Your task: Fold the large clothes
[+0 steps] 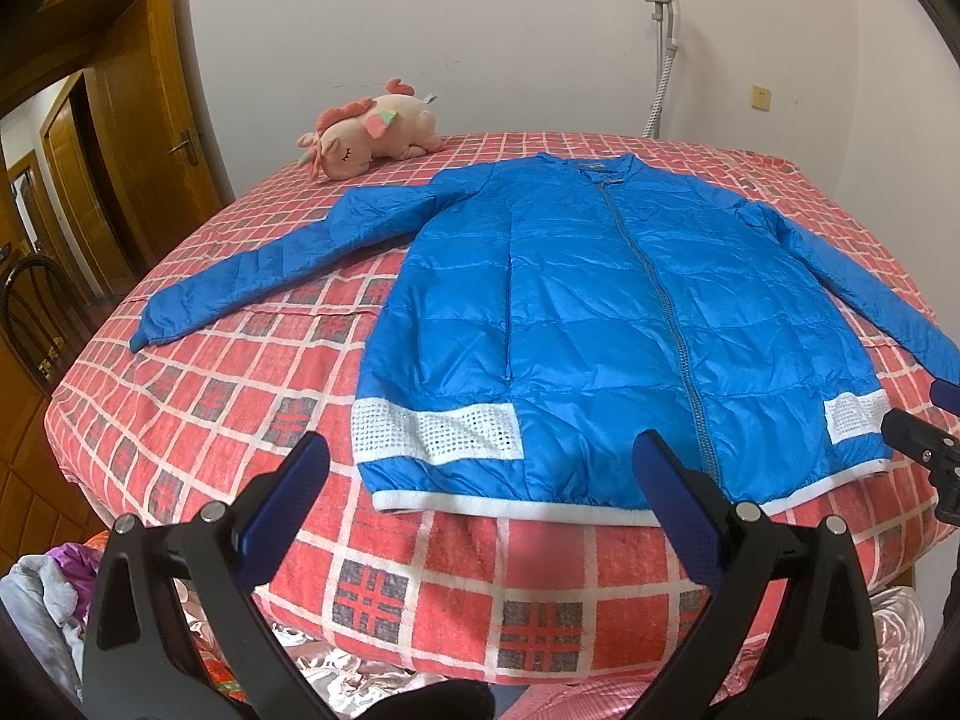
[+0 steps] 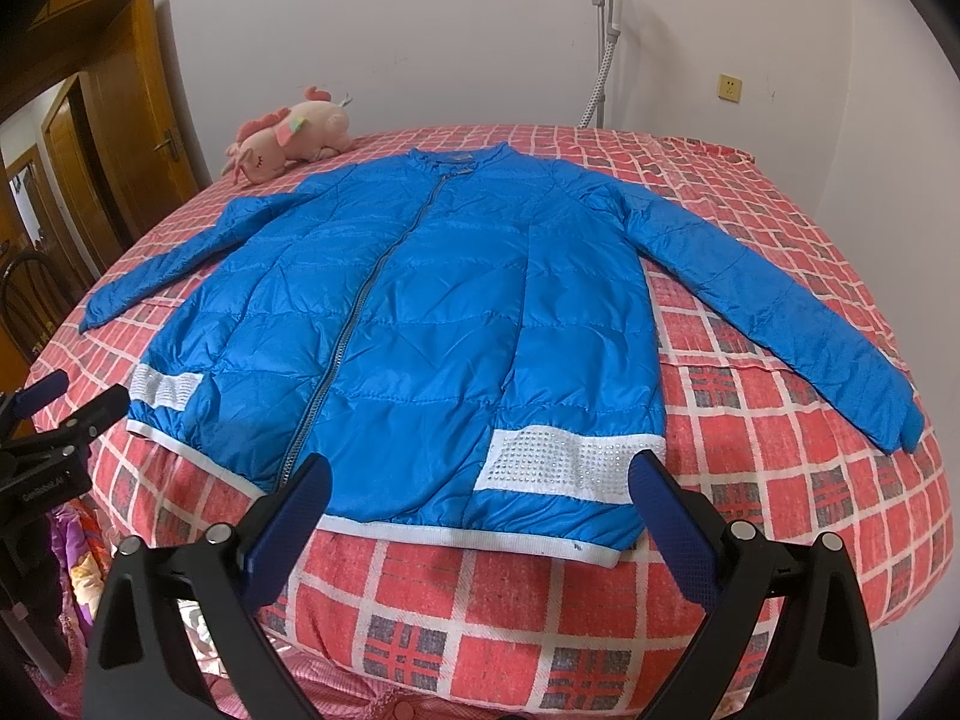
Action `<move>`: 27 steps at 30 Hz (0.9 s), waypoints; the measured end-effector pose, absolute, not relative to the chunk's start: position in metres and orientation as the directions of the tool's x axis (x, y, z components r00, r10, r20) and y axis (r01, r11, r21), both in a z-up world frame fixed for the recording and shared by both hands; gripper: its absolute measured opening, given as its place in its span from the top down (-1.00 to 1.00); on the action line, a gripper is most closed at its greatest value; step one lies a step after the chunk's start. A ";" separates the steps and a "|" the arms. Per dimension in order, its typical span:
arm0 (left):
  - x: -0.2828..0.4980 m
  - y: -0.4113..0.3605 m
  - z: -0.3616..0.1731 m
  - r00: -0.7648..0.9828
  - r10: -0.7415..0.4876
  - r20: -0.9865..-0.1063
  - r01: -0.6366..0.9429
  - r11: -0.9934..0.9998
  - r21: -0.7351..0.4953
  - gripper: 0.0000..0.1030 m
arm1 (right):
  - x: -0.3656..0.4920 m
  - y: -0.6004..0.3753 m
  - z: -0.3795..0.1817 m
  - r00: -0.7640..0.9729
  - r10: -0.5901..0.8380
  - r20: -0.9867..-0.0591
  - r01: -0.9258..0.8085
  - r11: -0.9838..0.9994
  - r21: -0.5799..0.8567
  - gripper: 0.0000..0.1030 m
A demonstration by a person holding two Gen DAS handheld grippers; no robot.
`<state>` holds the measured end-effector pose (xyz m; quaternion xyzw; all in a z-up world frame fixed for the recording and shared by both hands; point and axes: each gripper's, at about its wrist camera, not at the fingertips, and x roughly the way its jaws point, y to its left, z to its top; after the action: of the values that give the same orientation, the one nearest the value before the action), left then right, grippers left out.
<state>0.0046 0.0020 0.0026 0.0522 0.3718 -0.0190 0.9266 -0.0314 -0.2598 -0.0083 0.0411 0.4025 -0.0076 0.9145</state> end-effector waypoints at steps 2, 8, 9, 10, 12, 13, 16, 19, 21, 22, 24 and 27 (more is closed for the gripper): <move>0.005 0.003 0.003 0.723 0.003 -0.691 0.074 0.994 0.082 -0.94 | -0.031 -0.259 -0.008 0.675 0.020 -0.737 0.046 0.997 0.069 -0.92; 0.005 0.002 0.003 0.723 0.005 -0.690 0.073 0.994 0.084 -0.94 | -0.030 -0.257 -0.008 0.675 0.021 -0.737 0.045 0.997 0.070 -0.92; 0.005 0.002 0.003 0.723 0.005 -0.691 0.074 0.994 0.084 -0.94 | -0.030 -0.258 -0.008 0.674 0.021 -0.738 0.046 0.997 0.070 -0.92; 0.005 0.003 0.003 0.722 0.004 -0.692 0.074 0.994 0.083 -0.94 | -0.029 -0.258 -0.008 0.673 0.022 -0.739 0.045 0.996 0.071 -0.92; 0.006 0.004 0.003 0.722 0.006 -0.691 0.072 0.994 0.084 -0.94 | -0.026 -0.257 -0.011 0.671 0.023 -0.741 0.044 0.997 0.071 -0.92; 0.006 0.004 0.003 0.723 0.007 -0.691 0.072 0.994 0.085 -0.94 | -0.025 -0.257 -0.012 0.671 0.024 -0.741 0.043 0.997 0.071 -0.92; 0.008 0.004 0.002 0.725 0.007 -0.689 0.077 0.993 0.091 -0.94 | -0.024 -0.258 -0.013 0.672 0.027 -0.741 0.041 0.996 0.073 -0.92; 0.015 0.003 0.002 0.738 0.012 -0.675 0.089 0.989 0.115 -0.94 | -0.018 -0.267 -0.015 0.673 0.031 -0.739 0.046 0.995 0.084 -0.92; 0.024 -0.002 0.000 0.743 0.002 -0.670 0.113 0.985 0.128 -0.94 | -0.011 -0.285 -0.016 0.667 0.049 -0.743 0.059 0.991 0.118 -0.92; 0.029 -0.006 -0.002 0.737 -0.017 -0.676 0.133 0.984 0.121 -0.94 | -0.007 -0.296 -0.017 0.663 0.046 -0.747 0.080 0.988 0.132 -0.92; 0.045 -0.012 -0.007 0.708 -0.063 -0.703 0.184 0.978 0.098 -0.94 | -0.001 -0.322 -0.019 0.659 0.020 -0.752 0.138 0.980 0.146 -0.92; 0.069 -0.024 -0.012 0.679 -0.098 -0.728 0.223 0.972 0.077 -0.94 | 0.006 -0.377 -0.022 0.649 -0.016 -0.760 0.252 0.948 0.196 -0.92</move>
<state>0.0695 -0.0235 -0.0123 0.0798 0.3912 -0.0878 0.9127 0.0056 -0.3773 -0.0223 0.1434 0.4120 -0.0746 0.8967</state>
